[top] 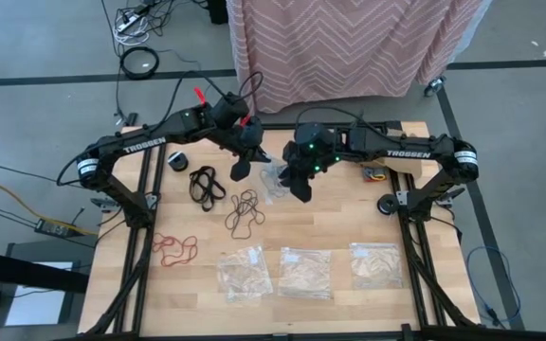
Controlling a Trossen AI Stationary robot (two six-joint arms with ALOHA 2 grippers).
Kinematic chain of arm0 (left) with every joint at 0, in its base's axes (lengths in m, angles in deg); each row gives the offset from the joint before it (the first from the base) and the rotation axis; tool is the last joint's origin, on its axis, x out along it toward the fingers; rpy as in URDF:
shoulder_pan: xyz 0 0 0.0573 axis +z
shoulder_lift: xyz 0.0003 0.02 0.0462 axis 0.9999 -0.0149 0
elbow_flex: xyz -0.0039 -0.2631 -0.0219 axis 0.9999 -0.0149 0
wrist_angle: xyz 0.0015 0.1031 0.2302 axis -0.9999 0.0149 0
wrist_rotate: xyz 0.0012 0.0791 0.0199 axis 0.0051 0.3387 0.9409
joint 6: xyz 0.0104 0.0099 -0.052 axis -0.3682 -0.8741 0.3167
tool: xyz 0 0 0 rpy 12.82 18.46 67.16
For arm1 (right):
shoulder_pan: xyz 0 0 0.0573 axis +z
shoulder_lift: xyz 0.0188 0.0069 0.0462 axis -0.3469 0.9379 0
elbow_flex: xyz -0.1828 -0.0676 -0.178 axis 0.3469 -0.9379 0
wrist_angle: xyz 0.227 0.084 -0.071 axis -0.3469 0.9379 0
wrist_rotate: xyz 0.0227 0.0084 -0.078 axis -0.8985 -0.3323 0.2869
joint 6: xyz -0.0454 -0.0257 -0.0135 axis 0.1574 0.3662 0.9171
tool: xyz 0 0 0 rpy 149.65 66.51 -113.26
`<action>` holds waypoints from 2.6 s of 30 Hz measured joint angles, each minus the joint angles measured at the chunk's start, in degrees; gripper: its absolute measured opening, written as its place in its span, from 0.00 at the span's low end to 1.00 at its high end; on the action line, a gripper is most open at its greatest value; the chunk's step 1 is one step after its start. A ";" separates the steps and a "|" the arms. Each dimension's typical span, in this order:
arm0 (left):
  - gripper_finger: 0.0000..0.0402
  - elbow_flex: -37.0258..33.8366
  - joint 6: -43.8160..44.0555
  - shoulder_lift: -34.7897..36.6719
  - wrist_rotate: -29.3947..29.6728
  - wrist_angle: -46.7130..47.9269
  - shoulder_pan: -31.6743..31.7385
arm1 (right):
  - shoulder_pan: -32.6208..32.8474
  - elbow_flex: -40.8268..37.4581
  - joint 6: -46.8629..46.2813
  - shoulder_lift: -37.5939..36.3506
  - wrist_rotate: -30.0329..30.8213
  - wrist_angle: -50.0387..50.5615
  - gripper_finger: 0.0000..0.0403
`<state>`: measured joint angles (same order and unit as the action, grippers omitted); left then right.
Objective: Sort rubber bands
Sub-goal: Put the blue rubber band into the top transparent zip bag
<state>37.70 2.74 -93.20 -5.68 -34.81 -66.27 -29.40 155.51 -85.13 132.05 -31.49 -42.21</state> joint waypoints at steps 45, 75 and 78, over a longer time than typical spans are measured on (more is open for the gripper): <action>0.00 0.00 2.58 -5.27 -3.37 -2.10 -2.16 | -2.51 -0.02 -3.99 1.16 -3.37 0.76 0.50; 0.00 0.00 2.43 -5.25 -2.47 -1.36 -1.86 | -1.53 0.04 -5.47 -4.00 -6.63 1.76 0.49; 0.00 0.00 2.55 -5.22 -2.47 -1.32 -1.86 | -1.65 0.04 -5.52 -4.77 -4.12 2.37 0.49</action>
<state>37.70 5.30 -98.42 -8.15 -36.13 -68.13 -31.05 155.55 -90.65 127.28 -35.62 -39.84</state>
